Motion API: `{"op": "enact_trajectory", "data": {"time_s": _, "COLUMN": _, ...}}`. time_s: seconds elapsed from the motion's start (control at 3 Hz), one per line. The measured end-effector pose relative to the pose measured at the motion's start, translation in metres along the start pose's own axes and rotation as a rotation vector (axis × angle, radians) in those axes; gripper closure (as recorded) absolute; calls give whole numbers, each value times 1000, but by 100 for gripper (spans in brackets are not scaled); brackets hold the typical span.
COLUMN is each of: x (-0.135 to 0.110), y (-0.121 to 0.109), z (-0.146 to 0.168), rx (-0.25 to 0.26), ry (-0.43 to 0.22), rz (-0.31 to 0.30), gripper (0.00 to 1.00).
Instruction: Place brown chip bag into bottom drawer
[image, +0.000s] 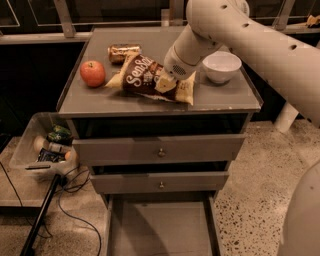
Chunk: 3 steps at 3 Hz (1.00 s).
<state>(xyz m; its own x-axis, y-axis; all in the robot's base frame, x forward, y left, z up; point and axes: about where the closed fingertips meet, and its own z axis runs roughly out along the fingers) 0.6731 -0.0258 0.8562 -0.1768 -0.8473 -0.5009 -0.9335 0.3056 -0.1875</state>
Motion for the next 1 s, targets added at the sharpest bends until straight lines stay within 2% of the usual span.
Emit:
{"op": "enact_trajectory", "data": {"time_s": 0.33, "x": 10, "y": 10, "z": -24, "rx": 17, "ry": -25, "rz": -7, "gripper": 100}}
{"op": "enact_trajectory", "data": {"time_s": 1.0, "x": 31, "y": 51, "z": -108, "rx": 105, "ry": -101, "rz": -75, "gripper": 100}}
